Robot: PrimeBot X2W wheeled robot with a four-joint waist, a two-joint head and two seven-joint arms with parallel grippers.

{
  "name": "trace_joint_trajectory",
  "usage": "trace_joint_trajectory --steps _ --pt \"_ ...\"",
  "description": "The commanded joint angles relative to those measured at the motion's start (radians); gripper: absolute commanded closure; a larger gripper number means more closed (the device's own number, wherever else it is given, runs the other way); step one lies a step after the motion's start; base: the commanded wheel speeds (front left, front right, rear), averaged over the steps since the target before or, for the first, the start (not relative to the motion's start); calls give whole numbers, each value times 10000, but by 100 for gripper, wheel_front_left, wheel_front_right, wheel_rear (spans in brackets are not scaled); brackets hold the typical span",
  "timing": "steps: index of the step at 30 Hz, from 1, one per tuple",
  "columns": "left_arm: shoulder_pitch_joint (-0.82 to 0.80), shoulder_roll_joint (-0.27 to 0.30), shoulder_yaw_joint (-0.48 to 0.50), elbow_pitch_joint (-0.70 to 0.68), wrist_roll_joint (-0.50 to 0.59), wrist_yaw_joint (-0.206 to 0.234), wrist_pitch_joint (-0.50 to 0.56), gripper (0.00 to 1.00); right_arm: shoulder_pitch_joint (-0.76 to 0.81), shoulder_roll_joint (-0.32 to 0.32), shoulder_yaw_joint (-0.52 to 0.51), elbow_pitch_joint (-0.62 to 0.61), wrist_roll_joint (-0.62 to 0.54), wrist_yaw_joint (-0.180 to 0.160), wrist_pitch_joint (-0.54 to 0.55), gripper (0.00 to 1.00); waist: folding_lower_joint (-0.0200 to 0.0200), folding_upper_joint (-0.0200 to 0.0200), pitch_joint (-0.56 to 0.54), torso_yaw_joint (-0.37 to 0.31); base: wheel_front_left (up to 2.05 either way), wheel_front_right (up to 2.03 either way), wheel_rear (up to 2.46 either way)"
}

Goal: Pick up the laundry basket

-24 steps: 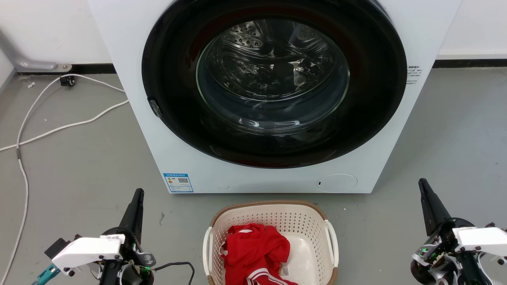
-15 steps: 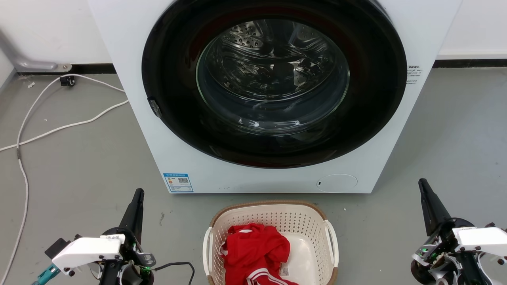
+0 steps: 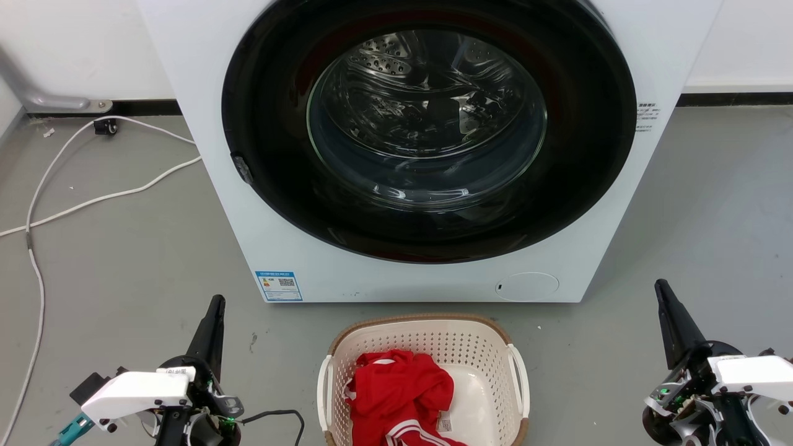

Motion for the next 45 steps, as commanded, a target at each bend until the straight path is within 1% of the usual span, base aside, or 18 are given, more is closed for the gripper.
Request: trace_joint_trajectory --steps 1,10,11,13,19,22,25,31,38,45 --pt "-105 -2 33 11 31 -29 18 100 -109 34 -15 10 -58 4 29 100 0 -1 0 0 0 0 0" --pt "-106 -6 39 11 40 -29 24 100 -110 38 -22 11 -66 4 36 100 0 -1 0 0 0 0 0" --pt "-1 -4 6 0 0 0 2 0 0 6 -8 0 -2 0 4 0 1 -1 0 0 0 0 0" --pt "86 -27 -14 121 -1 2 -3 0 95 15 3 118 0 0 -3 0 1 -1 0 0 0 0 0" --pt "11 -26 -322 -26 73 0 -311 0 141 17 184 -40 -221 0 -316 0 1 -1 5 6 0 0 0" --pt "-22 -25 -447 -66 326 -1 -464 0 188 18 193 -145 -518 0 -462 0 1 -1 6 12 0 0 0" --pt "-54 -25 -480 -118 900 -2 -607 0 256 19 221 -308 -949 1 -607 0 1 -1 8 22 0 0 0" --pt "-89 -24 -531 -414 2350 70 -879 0 417 21 328 -650 -2442 1 -878 0 1 -1 10 42 0 0 0" --pt "-108 -23 -862 -781 4004 351 -1175 0 548 23 485 -1016 -4591 1 -1170 0 1 -1 12 70 0 0 0" --pt "-141 -22 -1192 -998 5517 670 -1448 0 590 24 531 -1176 -6347 1 -1418 0 1 -1 19 99 0 0 0"
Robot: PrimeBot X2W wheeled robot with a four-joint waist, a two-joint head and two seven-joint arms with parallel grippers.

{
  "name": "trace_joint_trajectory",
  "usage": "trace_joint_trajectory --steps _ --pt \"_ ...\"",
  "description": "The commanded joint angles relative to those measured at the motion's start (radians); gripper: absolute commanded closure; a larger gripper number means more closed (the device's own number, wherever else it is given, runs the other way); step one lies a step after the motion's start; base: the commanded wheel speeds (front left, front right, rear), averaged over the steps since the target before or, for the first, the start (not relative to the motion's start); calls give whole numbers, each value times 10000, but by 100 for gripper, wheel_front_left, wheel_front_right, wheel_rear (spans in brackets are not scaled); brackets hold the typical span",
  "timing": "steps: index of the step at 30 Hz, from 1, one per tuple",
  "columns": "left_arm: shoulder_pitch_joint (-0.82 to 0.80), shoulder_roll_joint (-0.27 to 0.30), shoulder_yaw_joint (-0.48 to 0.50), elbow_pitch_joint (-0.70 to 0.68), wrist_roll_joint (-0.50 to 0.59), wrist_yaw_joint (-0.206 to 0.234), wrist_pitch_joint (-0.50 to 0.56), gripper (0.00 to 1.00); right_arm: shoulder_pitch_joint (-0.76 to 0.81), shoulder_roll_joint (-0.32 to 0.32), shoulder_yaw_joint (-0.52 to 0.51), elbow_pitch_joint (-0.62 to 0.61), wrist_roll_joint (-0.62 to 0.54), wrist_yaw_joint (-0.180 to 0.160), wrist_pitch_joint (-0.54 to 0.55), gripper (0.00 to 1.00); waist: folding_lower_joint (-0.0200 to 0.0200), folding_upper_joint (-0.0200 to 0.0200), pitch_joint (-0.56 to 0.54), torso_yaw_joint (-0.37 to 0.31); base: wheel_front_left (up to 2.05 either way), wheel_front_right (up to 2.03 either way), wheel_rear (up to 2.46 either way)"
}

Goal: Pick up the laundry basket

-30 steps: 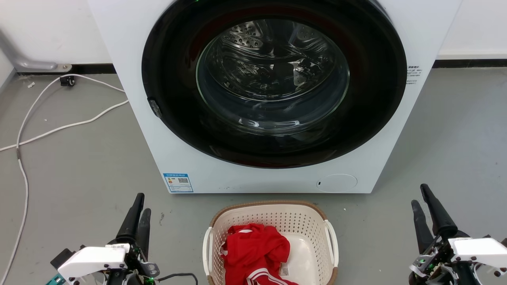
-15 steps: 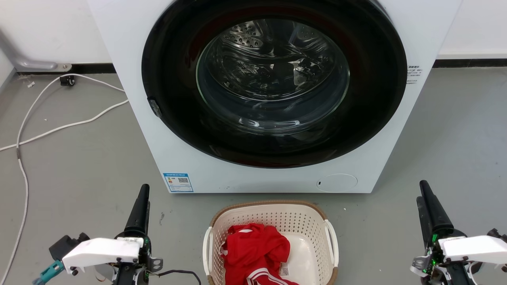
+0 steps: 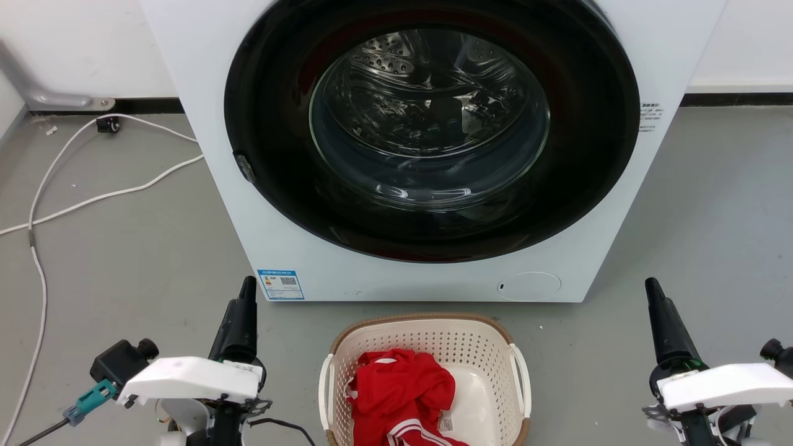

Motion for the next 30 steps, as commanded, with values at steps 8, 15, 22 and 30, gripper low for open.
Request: trace_joint_trajectory --steps 8,15,22,30 --pt "-335 36 -356 -305 1808 274 -385 0 -72 -27 88 -321 -1884 4 -261 0 0 0 11 42 0 0 0" --pt "-355 36 -547 -322 2909 415 -622 0 -32 -25 136 -391 -3000 3 -467 0 0 0 0 66 0 0 0" --pt "-383 37 -715 -232 3943 535 -835 0 -14 -23 126 -418 -3985 4 -677 0 0 0 -4 81 0 0 0" --pt "-423 37 -837 -235 4929 712 -1067 0 -15 -20 111 -366 -5012 4 -914 0 0 0 4 113 0 0 0"
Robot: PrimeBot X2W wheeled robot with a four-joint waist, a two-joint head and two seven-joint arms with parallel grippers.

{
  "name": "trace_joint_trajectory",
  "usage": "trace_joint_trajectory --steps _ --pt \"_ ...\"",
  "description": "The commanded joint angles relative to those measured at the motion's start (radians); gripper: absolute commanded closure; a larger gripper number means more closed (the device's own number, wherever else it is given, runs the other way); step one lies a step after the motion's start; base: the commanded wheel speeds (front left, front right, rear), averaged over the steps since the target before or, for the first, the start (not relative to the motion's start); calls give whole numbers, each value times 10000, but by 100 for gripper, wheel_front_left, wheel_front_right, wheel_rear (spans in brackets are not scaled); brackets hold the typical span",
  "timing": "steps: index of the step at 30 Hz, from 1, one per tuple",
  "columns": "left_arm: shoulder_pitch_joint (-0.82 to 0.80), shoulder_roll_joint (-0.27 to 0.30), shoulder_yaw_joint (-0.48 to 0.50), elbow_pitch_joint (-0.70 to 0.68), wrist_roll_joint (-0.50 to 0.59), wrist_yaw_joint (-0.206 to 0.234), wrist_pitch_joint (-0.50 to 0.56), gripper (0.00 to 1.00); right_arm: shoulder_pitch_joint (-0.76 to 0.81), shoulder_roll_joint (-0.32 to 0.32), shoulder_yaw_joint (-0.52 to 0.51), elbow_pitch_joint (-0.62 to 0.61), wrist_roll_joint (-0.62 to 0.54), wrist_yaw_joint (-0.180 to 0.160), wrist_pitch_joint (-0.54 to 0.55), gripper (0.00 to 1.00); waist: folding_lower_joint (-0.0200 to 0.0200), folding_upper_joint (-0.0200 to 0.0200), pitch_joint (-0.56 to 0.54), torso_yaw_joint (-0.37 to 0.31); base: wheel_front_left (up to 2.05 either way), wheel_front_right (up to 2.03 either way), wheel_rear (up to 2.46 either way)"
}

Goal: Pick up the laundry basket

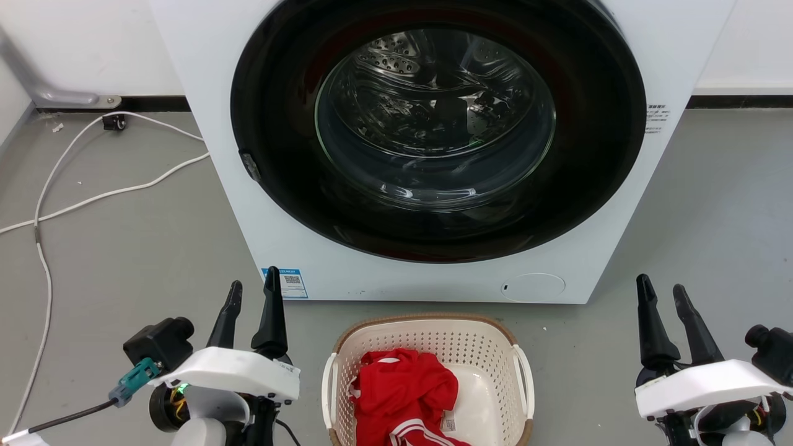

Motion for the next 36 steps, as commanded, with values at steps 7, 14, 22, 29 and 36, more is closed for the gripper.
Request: trace_joint_trajectory --steps 7,14,22,29,36 --pt "-255 31 -155 -141 1080 204 -286 0 -50 -17 -1 -40 -1122 1 -297 0 0 0 13 42 0 0 0" --pt "-300 31 -295 -137 1863 362 -459 0 -82 -15 15 -14 -1906 1 -482 0 0 0 18 79 0 0 0" --pt "-315 31 -454 -88 2580 538 -633 0 -88 -13 24 20 -2587 2 -659 0 0 0 21 99 0 0 0" --pt "-373 41 -578 34 3400 680 -813 0 -48 -11 12 -35 -3354 2 -797 0 0 0 36 117 0 0 0" --pt "-394 51 -603 131 3993 791 -963 0 37 -8 37 -111 -3957 2 -877 0 0 0 50 140 0 0 0"
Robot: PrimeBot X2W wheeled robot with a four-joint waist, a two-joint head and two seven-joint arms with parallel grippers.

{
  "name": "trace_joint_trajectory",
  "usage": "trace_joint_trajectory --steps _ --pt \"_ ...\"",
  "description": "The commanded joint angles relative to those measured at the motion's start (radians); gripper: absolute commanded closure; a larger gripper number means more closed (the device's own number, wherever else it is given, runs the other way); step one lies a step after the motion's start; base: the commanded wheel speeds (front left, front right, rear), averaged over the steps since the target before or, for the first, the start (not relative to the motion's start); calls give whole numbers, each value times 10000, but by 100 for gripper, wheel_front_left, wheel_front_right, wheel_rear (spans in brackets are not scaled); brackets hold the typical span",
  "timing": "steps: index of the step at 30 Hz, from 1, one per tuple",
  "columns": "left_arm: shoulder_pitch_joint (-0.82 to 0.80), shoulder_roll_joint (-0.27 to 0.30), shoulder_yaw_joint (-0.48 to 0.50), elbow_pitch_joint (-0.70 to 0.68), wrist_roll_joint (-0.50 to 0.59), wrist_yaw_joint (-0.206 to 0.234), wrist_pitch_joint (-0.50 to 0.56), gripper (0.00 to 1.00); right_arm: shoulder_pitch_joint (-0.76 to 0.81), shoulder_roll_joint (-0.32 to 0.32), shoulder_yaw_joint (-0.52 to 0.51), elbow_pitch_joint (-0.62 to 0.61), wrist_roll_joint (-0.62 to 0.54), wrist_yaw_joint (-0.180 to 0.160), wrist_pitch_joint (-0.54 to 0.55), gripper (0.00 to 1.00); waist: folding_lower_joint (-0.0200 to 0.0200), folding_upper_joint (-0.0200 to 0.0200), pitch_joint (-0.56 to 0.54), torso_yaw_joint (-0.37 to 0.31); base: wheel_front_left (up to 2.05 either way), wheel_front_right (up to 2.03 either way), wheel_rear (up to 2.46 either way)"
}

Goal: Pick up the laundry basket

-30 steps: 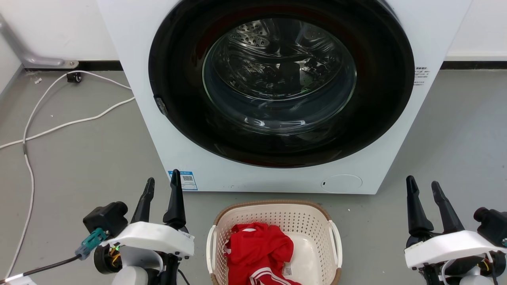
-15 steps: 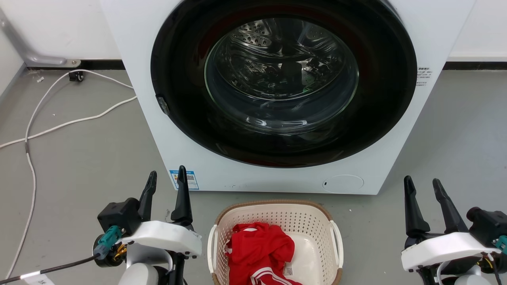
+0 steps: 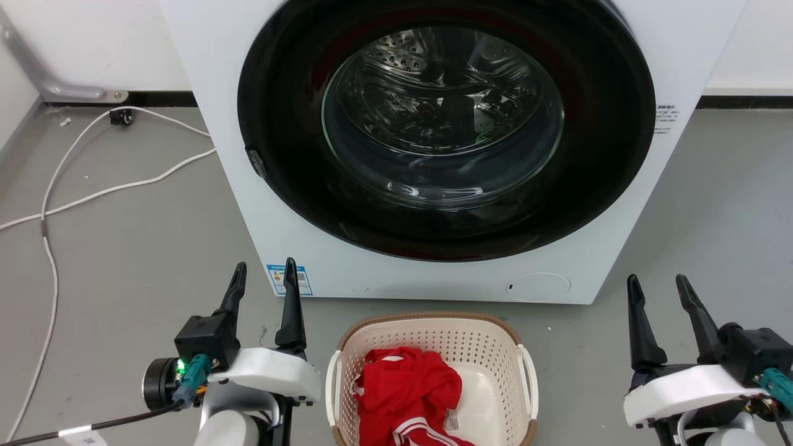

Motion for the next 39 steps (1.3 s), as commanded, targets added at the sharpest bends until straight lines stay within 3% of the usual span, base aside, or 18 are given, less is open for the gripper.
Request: trace_joint_trajectory --steps 1,25,39 --pt "-152 30 -14 -11 244 78 -88 0 61 -6 28 -99 -271 0 -86 0 -1 0 -8 6 0 0 0" --pt "-229 18 -327 168 2049 324 -583 0 294 2 93 -430 -2118 -1 -175 0 -1 0 30 16 0 0 0" --pt "-184 7 -343 341 1737 267 -572 0 371 2 94 -461 -1886 -1 -17 0 -1 0 1 64 0 0 0"
